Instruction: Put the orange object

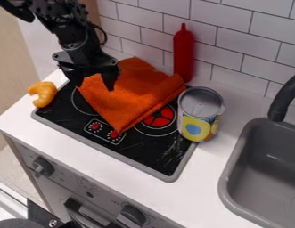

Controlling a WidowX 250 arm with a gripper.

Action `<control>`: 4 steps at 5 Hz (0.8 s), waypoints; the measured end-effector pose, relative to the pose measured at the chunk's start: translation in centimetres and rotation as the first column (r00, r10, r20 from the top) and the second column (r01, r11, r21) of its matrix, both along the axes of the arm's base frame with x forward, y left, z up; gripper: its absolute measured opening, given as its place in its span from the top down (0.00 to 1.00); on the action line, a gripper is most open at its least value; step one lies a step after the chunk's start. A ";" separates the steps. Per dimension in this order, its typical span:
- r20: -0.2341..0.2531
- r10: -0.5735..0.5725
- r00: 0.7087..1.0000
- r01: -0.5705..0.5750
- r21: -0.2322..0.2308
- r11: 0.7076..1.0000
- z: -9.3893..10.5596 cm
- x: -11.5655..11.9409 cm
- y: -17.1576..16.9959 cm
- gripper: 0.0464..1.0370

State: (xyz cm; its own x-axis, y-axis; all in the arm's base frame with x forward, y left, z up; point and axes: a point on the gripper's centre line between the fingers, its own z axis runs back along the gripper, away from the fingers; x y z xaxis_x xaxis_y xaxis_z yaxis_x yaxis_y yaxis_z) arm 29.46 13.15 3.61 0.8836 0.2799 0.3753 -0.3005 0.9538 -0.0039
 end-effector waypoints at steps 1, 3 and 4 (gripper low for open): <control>-0.027 0.004 1.000 -0.004 -0.016 1.000 -0.8 -0.3 -0.3 0.04; -0.018 0.056 0.998 -0.056 -0.009 0.998 -0.2 1.2 -1.9 0.04; 0.012 0.060 0.998 -0.060 0.003 0.998 0.4 2.4 -2.9 0.08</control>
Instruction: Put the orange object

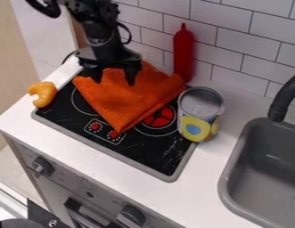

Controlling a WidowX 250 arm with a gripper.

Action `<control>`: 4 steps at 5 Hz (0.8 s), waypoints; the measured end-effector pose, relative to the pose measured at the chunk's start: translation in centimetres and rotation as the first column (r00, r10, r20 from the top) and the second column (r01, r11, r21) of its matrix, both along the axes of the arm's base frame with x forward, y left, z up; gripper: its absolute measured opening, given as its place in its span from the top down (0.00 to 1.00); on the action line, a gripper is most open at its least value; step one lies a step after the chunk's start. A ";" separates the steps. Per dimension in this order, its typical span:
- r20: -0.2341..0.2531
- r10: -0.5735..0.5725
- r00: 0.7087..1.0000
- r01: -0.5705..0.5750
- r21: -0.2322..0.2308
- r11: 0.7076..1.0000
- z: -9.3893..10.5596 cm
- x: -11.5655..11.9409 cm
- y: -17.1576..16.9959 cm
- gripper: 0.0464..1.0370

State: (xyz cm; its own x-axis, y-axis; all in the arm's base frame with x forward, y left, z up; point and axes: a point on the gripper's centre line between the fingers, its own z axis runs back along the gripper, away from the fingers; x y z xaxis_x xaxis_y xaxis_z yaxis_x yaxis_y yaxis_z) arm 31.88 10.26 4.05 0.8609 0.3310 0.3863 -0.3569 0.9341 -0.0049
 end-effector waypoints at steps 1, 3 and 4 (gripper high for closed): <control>-0.029 -0.006 1.000 0.006 0.001 1.000 -1.0 1.1 -0.7 0.24; -0.062 -0.040 0.997 0.043 0.046 0.998 -2.7 2.5 0.1 0.80; -0.110 -0.132 0.985 0.137 0.035 0.990 -3.4 2.6 0.3 0.96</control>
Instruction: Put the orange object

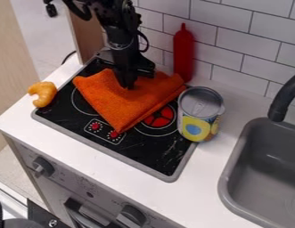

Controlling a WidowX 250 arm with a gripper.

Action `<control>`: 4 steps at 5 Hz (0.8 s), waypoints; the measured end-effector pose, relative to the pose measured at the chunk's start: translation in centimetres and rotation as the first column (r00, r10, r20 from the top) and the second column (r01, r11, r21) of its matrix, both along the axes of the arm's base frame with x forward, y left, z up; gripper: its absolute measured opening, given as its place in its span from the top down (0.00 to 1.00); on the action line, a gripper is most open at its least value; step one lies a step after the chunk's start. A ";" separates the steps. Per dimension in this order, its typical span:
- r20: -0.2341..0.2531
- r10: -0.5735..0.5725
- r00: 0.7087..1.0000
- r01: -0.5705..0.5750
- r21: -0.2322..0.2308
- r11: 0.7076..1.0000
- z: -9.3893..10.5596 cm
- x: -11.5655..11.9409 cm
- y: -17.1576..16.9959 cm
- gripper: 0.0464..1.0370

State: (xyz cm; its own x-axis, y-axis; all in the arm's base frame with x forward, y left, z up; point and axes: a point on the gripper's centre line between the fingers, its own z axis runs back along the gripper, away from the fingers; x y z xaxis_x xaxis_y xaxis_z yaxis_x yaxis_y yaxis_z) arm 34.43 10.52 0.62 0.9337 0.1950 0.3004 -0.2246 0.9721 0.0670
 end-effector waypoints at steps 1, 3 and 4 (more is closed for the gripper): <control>-0.061 -0.035 0.998 0.033 -0.027 0.999 -0.7 -0.2 0.0 0.99; -0.121 0.030 0.992 -0.034 -0.030 0.999 -1.5 -1.7 0.2 0.99; -0.129 0.060 0.990 -0.062 -0.010 0.998 -1.7 -2.7 -0.1 0.99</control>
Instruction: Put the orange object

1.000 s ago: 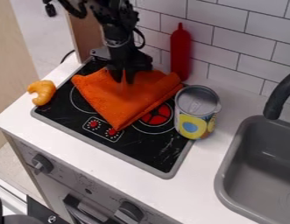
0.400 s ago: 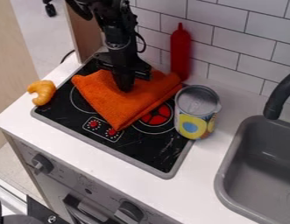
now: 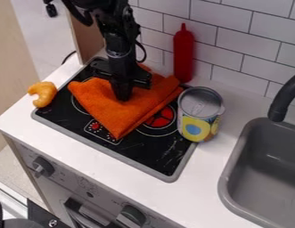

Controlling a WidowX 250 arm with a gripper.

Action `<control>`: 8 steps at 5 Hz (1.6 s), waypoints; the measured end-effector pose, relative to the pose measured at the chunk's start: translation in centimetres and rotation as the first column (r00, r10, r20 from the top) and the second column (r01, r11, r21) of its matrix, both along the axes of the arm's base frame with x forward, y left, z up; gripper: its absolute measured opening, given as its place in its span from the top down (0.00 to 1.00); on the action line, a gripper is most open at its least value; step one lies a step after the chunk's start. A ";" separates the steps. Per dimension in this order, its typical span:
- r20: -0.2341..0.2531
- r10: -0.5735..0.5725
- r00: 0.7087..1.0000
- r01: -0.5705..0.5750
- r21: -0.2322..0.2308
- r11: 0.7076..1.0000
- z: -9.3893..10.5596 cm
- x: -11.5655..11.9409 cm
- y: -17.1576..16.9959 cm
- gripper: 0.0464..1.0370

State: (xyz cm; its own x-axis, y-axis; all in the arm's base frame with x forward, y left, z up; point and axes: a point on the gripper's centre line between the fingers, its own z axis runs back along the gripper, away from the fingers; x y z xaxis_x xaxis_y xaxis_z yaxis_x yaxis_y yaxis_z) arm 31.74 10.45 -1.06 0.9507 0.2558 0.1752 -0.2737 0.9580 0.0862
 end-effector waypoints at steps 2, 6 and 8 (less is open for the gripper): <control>0.002 -0.042 0.999 0.042 -0.019 0.999 0.0 -2.4 -1.1 0.99; 0.005 0.043 0.999 -0.043 0.067 0.997 -0.1 -7.2 -1.6 0.99; 0.002 0.054 0.999 -0.054 0.051 0.997 -0.1 -8.9 -1.9 0.99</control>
State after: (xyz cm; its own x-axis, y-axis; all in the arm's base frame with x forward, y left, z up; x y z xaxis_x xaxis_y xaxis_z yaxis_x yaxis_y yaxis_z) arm 22.84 8.52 -1.12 0.9355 0.2978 0.1901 -0.3253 0.9360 0.1345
